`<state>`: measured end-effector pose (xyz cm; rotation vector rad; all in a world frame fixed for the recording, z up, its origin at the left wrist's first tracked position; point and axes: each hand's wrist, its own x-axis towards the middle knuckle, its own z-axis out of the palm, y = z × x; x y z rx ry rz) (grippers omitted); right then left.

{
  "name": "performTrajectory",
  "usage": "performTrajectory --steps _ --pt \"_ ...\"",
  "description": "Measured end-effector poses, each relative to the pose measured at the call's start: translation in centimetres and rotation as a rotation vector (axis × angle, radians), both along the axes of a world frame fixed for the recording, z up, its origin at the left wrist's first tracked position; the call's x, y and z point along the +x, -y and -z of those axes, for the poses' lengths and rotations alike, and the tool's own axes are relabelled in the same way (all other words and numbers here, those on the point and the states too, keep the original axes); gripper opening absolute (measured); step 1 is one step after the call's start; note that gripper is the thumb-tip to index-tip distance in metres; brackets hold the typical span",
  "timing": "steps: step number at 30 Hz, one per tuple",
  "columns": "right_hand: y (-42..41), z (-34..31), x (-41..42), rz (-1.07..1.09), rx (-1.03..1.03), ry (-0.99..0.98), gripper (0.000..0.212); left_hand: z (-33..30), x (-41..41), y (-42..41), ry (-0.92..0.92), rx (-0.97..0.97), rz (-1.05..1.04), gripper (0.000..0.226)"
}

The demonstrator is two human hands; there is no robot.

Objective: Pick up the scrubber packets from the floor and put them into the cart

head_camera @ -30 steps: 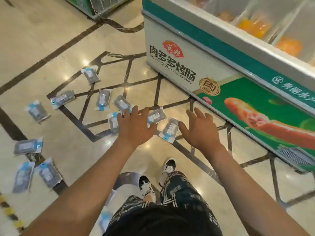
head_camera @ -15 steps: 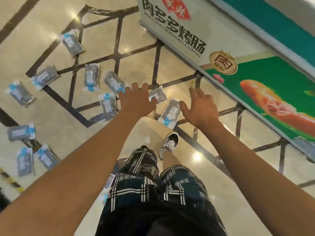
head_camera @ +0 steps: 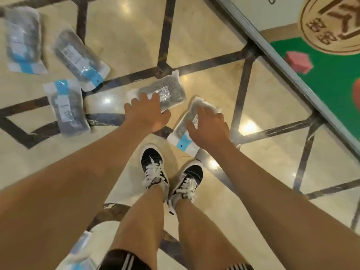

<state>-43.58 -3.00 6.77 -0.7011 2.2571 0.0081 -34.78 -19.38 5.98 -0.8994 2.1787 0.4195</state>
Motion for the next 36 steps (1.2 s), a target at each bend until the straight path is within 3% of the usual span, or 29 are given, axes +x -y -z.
performTrajectory --steps 1,4,8,13,15,19,22,24,26,28,29,31,33,34,36 --pt "0.4 4.8 -0.3 0.012 0.024 0.007 0.061 4.8 -0.7 0.4 -0.006 0.016 -0.031 0.069" --pt "1.7 9.1 -1.3 -0.066 0.027 0.017 0.058 8.4 -1.1 1.8 -0.032 -0.016 -0.069 0.077" --pt "1.5 19.4 -1.3 -0.155 0.127 0.037 0.063 18.5 -1.5 2.1 -0.021 -0.010 0.016 0.081" --pt "-0.2 23.4 -1.1 -0.187 0.202 -0.001 0.078 23.7 -1.6 2.7 -0.079 -0.033 0.165 0.081" --pt "-1.0 23.1 -1.4 -0.051 0.285 -0.048 0.077 24.1 -0.7 2.9 -0.097 -0.008 0.149 0.079" --pt "-3.6 24.0 -3.4 0.525 0.477 0.018 0.063 23.8 2.0 4.7 -0.257 0.054 0.239 0.066" --pt "-5.5 23.9 -3.3 0.607 0.423 0.142 0.044 23.2 3.7 6.4 -0.340 0.105 0.382 0.054" --pt "-7.0 23.8 -2.6 0.670 0.337 0.200 0.054 23.2 4.6 7.6 -0.328 0.142 0.465 0.050" --pt "-8.9 23.8 -1.6 0.703 0.372 0.262 0.092 22.7 5.3 8.7 -0.290 0.209 0.543 0.034" --pt "-10.2 23.9 -0.5 0.500 0.465 0.239 0.128 22.1 6.0 9.1 -0.286 0.291 0.589 0.024" --pt "-10.4 24.1 0.0 0.398 0.466 0.200 0.127 21.9 6.6 8.8 -0.298 0.282 0.560 0.026" --pt "-10.3 24.4 0.5 0.272 0.383 0.138 0.120 22.0 8.0 7.0 -0.412 0.185 0.331 0.037" --pt "-9.9 24.5 0.5 0.338 0.320 0.152 0.118 22.4 9.0 3.9 -0.471 0.021 -0.205 0.050" --pt "-9.7 24.7 0.5 0.382 0.320 0.156 0.115 22.5 9.1 2.6 -0.403 -0.025 -0.521 0.062" --pt "-9.5 25.0 0.1 0.368 0.371 0.152 0.100 22.3 8.6 0.3 -0.166 0.059 -1.081 0.089"
